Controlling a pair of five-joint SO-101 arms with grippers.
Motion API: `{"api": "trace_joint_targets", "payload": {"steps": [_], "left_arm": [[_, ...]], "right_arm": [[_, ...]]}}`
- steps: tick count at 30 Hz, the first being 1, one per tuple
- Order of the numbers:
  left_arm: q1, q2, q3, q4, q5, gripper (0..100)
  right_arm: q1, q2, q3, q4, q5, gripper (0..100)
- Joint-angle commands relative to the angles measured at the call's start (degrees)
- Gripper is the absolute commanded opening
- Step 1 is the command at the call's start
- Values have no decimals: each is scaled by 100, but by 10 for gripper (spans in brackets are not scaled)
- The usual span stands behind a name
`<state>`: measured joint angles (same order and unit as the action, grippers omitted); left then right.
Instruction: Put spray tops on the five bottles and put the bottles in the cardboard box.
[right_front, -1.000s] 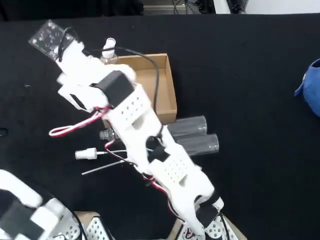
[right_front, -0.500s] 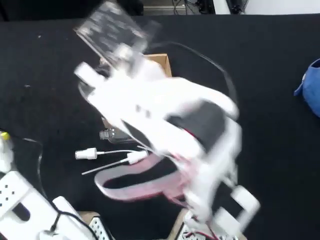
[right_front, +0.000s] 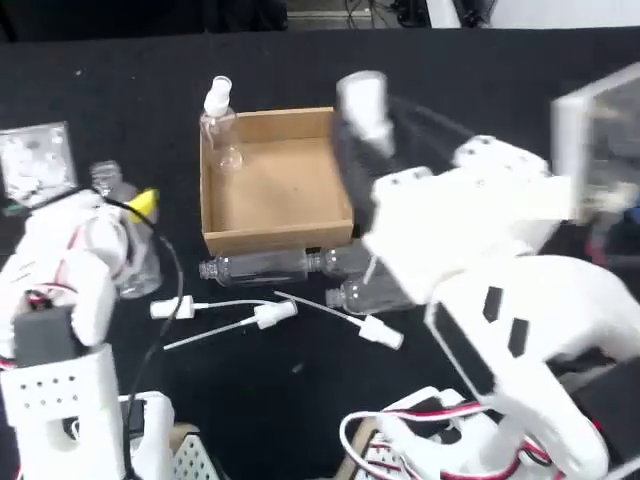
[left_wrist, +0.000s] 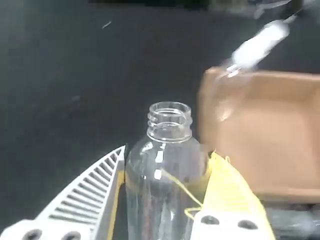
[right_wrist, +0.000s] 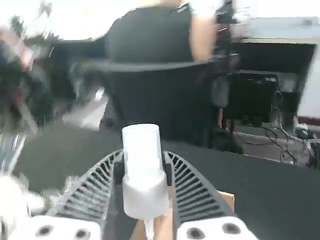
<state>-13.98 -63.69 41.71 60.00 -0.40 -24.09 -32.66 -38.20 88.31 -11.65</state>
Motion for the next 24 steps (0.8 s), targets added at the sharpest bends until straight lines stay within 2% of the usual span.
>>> {"api": "trace_joint_targets", "payload": {"steps": [1, 10, 19, 24], "left_arm": [[708, -774, 576, -844, 299, 30], [1877, -2470, 1982, -1503, 325, 30], [2580, -3253, 3864, -3191, 325, 30], [2651, -3710, 4382, -3332, 325, 30]], "right_arm": [[308, -330, 541, -642, -519, 11], [316, -1297, 3697, -3218, -695, 10], [316, -2237, 6114, -6224, -791, 11], [-158, -2211, 6343, -6637, -756, 11]]}}
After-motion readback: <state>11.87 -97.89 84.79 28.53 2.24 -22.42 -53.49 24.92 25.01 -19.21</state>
